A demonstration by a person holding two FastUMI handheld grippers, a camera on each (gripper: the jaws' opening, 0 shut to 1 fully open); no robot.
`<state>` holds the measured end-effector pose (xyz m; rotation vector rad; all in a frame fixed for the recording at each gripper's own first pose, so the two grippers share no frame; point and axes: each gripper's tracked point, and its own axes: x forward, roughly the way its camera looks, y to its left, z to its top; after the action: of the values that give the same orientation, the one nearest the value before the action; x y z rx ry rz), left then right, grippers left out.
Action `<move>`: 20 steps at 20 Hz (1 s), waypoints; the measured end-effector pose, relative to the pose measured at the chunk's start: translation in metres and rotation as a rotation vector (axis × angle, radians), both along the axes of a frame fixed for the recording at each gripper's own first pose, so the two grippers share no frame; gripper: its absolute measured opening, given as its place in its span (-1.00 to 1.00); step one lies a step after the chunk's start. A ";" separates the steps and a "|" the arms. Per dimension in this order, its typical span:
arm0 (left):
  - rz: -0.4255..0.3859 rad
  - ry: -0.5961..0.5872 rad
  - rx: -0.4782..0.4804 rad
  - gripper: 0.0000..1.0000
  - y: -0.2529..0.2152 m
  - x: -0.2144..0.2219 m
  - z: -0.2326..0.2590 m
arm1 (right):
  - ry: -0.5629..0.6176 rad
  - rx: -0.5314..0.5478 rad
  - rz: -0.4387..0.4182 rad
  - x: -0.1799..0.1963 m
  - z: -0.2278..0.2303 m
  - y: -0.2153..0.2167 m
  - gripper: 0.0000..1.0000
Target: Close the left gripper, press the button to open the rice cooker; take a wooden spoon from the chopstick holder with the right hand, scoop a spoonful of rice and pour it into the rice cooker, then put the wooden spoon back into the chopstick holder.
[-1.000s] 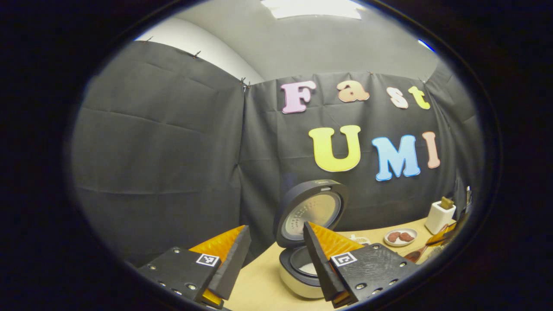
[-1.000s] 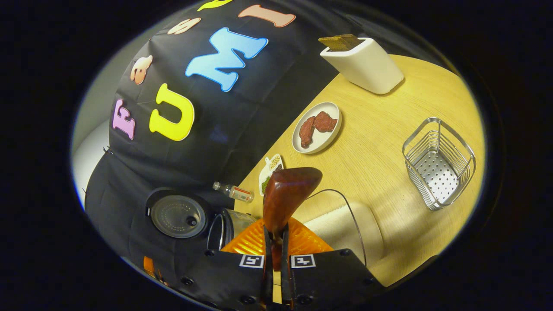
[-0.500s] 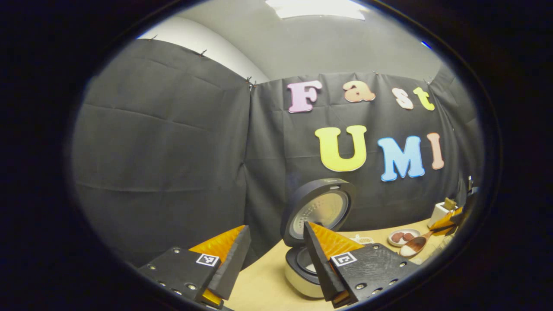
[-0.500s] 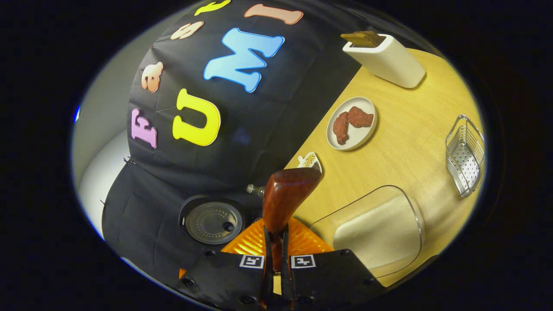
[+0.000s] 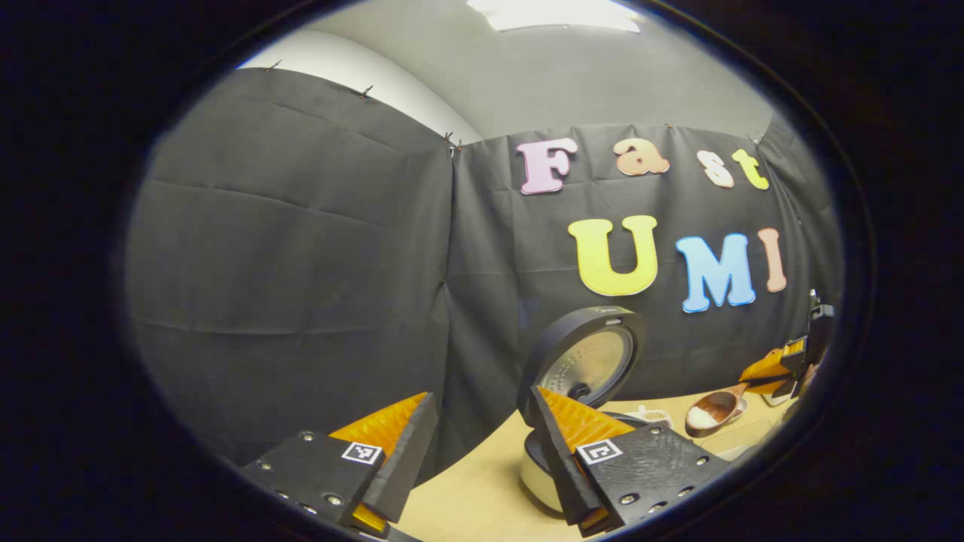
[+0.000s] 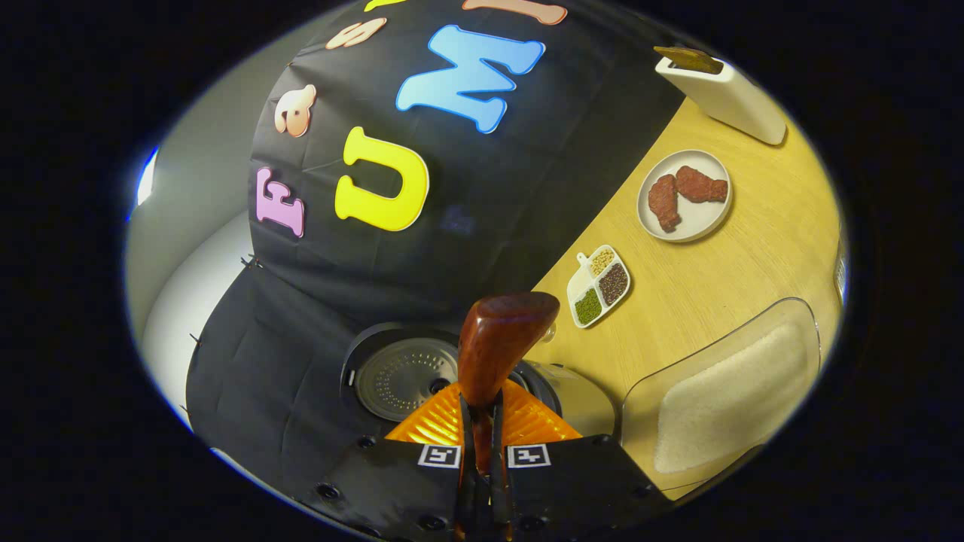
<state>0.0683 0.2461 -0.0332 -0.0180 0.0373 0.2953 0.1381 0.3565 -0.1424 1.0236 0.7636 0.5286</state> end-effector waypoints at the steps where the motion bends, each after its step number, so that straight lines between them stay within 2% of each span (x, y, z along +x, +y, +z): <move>1: 0.007 0.002 -0.002 0.53 0.005 -0.002 -0.003 | -0.005 -0.001 0.012 0.001 0.001 0.008 -0.83; 2: 0.014 0.006 -0.005 0.53 0.009 -0.003 -0.005 | -0.007 -0.001 0.021 0.001 0.001 0.016 -0.88; 4: 0.026 0.009 -0.006 0.53 0.016 -0.006 -0.008 | -0.013 -0.002 0.042 0.002 0.001 0.033 -0.83; 6: 0.038 0.015 -0.009 0.53 0.024 -0.010 -0.010 | -0.022 -0.012 0.063 0.004 -0.002 0.048 -0.88; 11: 0.071 0.030 -0.016 0.53 0.042 -0.019 -0.018 | -0.052 -0.063 0.115 0.004 -0.014 0.087 -0.83; 12: 0.077 0.034 -0.017 0.53 0.044 -0.021 -0.021 | -0.062 -0.075 0.127 0.003 -0.017 0.095 -0.88; 20: 0.131 0.057 -0.025 0.53 0.064 -0.039 -0.031 | -0.184 -0.251 0.209 0.003 -0.040 0.139 -0.83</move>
<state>0.0291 0.3103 -0.0643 -0.0373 0.0969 0.4265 0.1406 0.4954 -0.1827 0.6570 0.7552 0.6779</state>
